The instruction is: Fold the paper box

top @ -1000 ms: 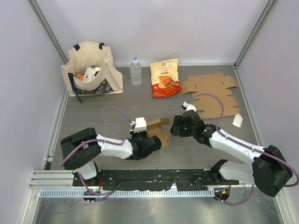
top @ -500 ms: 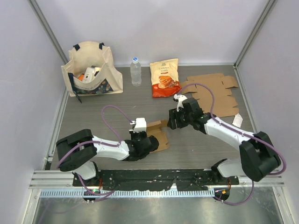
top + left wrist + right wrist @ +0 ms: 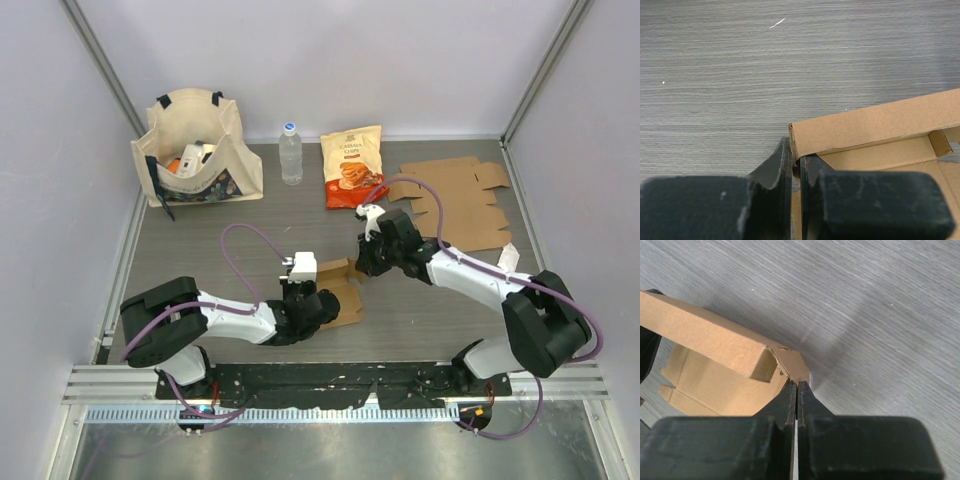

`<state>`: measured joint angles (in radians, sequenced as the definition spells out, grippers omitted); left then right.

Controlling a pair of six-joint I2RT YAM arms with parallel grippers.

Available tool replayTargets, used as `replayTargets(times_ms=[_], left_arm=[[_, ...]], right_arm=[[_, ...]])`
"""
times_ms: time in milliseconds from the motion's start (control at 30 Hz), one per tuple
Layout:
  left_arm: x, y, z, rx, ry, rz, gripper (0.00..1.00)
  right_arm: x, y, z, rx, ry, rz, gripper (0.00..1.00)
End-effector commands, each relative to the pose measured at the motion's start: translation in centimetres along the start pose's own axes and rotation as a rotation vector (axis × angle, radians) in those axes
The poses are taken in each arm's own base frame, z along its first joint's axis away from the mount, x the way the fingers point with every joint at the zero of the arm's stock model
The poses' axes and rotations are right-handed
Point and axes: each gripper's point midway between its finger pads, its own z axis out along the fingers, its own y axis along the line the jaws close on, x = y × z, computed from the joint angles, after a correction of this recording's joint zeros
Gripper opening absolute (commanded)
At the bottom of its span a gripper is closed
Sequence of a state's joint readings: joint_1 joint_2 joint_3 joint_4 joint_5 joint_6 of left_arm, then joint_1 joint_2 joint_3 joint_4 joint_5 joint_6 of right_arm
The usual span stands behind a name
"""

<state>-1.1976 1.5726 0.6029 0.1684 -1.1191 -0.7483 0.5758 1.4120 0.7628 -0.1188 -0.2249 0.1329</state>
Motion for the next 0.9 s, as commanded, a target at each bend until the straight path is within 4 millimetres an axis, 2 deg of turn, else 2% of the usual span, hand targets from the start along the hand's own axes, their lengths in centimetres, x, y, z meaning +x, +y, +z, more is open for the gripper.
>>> replayTargets(times_ms=[0, 133, 200, 333, 467, 500, 567, 600, 633, 733, 867], left_arm=[[-0.9, 0.0, 0.1, -0.015, -0.029, 0.007, 0.00], [-1.0, 0.0, 0.0, -0.016, -0.031, 0.004, 0.00], [-1.1, 0.0, 0.0, -0.020, -0.035, 0.004, 0.00], [-1.1, -0.3, 0.1, -0.009, -0.035, 0.006, 0.00], [-1.0, -0.8, 0.0, 0.015, -0.025, -0.009, 0.00], [-1.0, -0.9, 0.0, 0.019, -0.023, -0.012, 0.00], [-1.1, -1.0, 0.1, 0.019, -0.025, -0.013, 0.00], [-1.1, -1.0, 0.1, 0.018, -0.026, -0.015, 0.00], [-1.1, -0.9, 0.0, 0.019, -0.025, -0.013, 0.00], [-1.1, -0.8, 0.0, 0.017, -0.027, -0.015, 0.00], [-0.8, -0.4, 0.0, 0.011, -0.027, -0.010, 0.00]], right_arm=[[-2.4, 1.5, -0.6, 0.035, -0.014, 0.035, 0.01], [-3.3, 2.1, -1.0, 0.081, -0.010, 0.176, 0.01], [-3.4, 2.7, -0.9, 0.082, -0.011, 0.298, 0.01], [-3.5, 3.5, -0.8, 0.083, -0.012, 0.410, 0.01], [-2.4, 2.9, -0.1, 0.153, -0.015, 0.554, 0.01], [-2.5, 2.4, 0.1, 0.187, -0.066, 0.650, 0.01], [-1.8, 2.3, 0.8, 0.159, -0.146, 0.726, 0.01], [-2.3, 1.5, 0.5, 0.194, -0.218, 0.766, 0.02], [-2.2, 2.4, 0.6, 0.181, -0.257, 0.774, 0.02], [-2.7, 2.5, 0.5, 0.199, -0.306, 0.697, 0.06], [-1.6, 2.1, 0.2, 0.227, -0.279, 0.547, 0.09]])
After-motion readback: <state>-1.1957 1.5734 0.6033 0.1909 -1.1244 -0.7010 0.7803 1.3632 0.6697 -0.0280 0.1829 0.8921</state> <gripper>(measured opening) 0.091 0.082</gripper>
